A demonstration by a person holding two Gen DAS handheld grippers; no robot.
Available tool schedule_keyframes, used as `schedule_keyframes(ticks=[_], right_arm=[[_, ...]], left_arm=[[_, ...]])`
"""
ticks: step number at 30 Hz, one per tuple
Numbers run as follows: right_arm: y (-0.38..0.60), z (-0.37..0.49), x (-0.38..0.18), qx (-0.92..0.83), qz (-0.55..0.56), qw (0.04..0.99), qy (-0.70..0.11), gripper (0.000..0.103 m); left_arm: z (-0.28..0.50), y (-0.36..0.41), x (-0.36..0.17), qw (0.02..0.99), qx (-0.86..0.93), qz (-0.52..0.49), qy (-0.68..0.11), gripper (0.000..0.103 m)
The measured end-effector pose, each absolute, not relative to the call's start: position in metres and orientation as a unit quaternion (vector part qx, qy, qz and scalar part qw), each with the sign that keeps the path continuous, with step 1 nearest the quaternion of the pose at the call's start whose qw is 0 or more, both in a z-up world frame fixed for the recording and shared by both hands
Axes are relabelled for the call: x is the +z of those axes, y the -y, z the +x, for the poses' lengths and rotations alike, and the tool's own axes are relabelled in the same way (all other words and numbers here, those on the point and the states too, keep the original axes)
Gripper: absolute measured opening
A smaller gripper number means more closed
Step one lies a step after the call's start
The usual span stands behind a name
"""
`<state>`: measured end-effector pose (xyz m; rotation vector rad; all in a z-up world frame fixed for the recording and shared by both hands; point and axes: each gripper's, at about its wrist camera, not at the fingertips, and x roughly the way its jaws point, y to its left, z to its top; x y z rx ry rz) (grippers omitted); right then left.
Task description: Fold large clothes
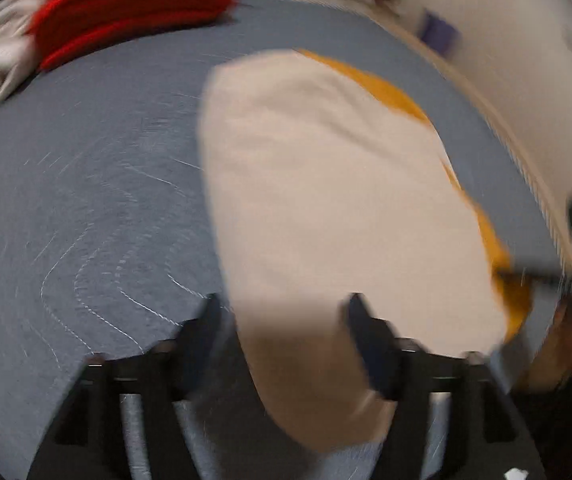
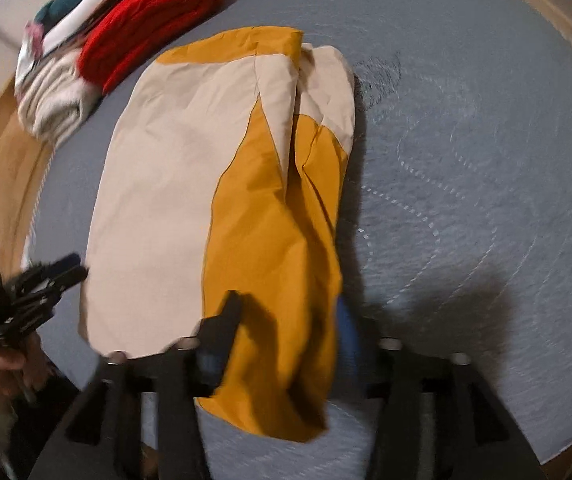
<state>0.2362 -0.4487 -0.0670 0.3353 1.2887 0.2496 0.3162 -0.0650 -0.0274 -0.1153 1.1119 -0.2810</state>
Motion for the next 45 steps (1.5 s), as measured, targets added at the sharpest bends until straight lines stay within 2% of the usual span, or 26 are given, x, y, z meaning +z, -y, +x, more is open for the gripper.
schedule_keyframes(ticks=[5,10,13,15,16,18,20,21,25,30,31,33,36,41,45], right_arm=[[0.448,0.244,-0.093,0.1,0.167,0.767,-0.612,0.063],[0.449,0.253,-0.115,0.097,0.198,0.747,-0.628,0.065],[0.451,0.253,-0.125,0.098,0.211,0.739,-0.632,0.064],[0.451,0.259,-0.127,0.104,0.21,0.739,-0.631,0.055],[0.449,0.26,-0.127,0.11,0.212,0.74,-0.629,0.044],[0.446,0.261,-0.126,0.106,0.212,0.748,-0.62,0.035],[0.436,0.263,-0.122,0.099,0.198,0.759,-0.613,0.025],[0.431,0.264,-0.122,0.098,0.193,0.762,-0.611,0.023],[0.41,0.269,-0.115,0.108,0.195,0.77,-0.598,0.019],[0.355,0.273,-0.103,0.167,0.185,0.775,-0.58,0.017],[0.338,0.274,-0.1,0.185,0.18,0.775,-0.577,0.017],[0.311,0.273,-0.097,0.21,0.163,0.774,-0.575,0.017],[0.287,0.269,-0.101,0.216,0.139,0.77,-0.585,0.017],[0.294,0.263,-0.098,0.186,0.143,0.77,-0.593,0.017],[0.294,0.255,-0.085,0.177,0.137,0.781,-0.583,0.019]], left_arm=[[0.348,0.041,-0.077,0.782,-0.128,-0.186,-0.58,0.071],[0.359,0.032,-0.116,0.733,-0.173,-0.317,-0.577,0.077],[0.363,0.036,-0.128,0.724,-0.189,-0.339,-0.57,0.077],[0.365,0.042,-0.122,0.735,-0.193,-0.324,-0.563,0.063],[0.365,0.043,-0.118,0.739,-0.193,-0.32,-0.561,0.059],[0.364,0.047,-0.105,0.742,-0.198,-0.322,-0.553,0.042],[0.362,0.042,-0.09,0.749,-0.212,-0.321,-0.539,0.033],[0.361,0.041,-0.083,0.753,-0.215,-0.318,-0.535,0.031],[0.36,0.02,-0.058,0.773,-0.202,-0.29,-0.526,0.031],[0.353,-0.058,-0.051,0.782,-0.159,-0.278,-0.535,0.032],[0.345,-0.075,-0.055,0.781,-0.148,-0.282,-0.538,0.033],[0.343,-0.089,-0.065,0.774,-0.123,-0.281,-0.554,0.044],[0.345,-0.095,-0.09,0.736,-0.087,-0.27,-0.615,0.053],[0.311,-0.091,-0.059,0.757,-0.112,-0.227,-0.603,0.054],[0.277,-0.091,-0.079,0.732,-0.142,-0.231,-0.625,0.057]])
